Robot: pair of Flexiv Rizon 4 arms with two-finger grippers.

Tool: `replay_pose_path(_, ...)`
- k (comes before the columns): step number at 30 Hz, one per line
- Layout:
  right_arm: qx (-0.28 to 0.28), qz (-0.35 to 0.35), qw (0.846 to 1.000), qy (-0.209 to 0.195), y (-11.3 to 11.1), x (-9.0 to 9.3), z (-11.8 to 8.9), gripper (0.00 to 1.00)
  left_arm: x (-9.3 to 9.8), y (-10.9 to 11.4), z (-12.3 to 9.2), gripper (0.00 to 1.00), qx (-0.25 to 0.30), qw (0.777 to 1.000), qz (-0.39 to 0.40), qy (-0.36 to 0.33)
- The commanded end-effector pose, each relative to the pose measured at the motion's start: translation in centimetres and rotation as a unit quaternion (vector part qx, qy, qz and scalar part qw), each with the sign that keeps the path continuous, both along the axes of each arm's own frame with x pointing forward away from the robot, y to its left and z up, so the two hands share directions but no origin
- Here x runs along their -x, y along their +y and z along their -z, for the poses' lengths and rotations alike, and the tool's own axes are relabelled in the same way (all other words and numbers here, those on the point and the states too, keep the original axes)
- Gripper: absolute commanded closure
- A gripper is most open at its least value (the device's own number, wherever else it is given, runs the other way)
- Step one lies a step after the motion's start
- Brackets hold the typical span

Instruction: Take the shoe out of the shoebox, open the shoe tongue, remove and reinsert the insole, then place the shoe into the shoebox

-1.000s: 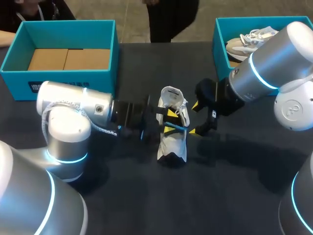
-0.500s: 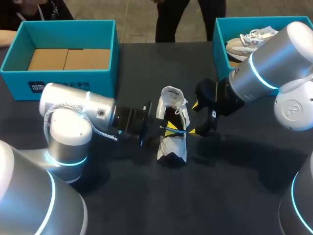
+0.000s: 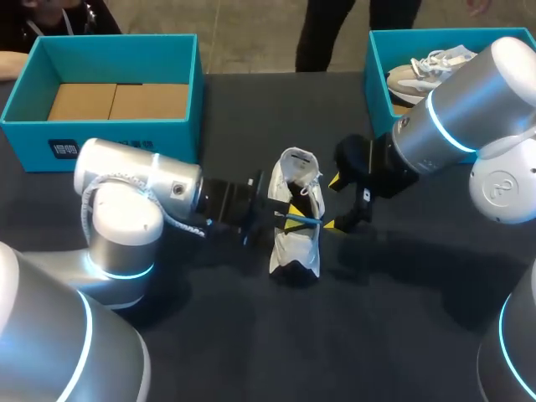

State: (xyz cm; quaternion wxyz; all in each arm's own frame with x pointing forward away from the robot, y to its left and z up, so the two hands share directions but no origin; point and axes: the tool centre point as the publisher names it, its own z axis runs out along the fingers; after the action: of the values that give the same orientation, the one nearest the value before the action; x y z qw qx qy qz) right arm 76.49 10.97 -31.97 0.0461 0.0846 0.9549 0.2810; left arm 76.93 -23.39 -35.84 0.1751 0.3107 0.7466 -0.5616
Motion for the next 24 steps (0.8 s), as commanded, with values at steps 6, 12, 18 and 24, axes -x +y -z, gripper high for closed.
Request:
replay_pose_path(6,0.002,0.001,1.0,-0.001,0.1,0.1,0.1,0.0,0.3,0.9,-2.0,0.71,0.011,1.0,-0.012,-0.014)
replay_pose_path(12,0.002,0.001,1.0,-0.001,0.1,0.1,0.1,0.0,0.8,1.4,-3.4,0.75,0.012,0.999,-0.013,-0.026)
replay_pose_path(18,0.002,0.001,1.0,-0.001,0.1,0.1,0.1,0.0,1.6,1.4,-2.9,0.92,0.009,1.0,-0.009,-0.018)
replay_pose_path(24,0.002,0.001,1.0,-0.001,0.1,0.1,0.1,0.0,1.7,0.9,-1.6,1.0,-0.002,1.0,-0.001,-0.015)
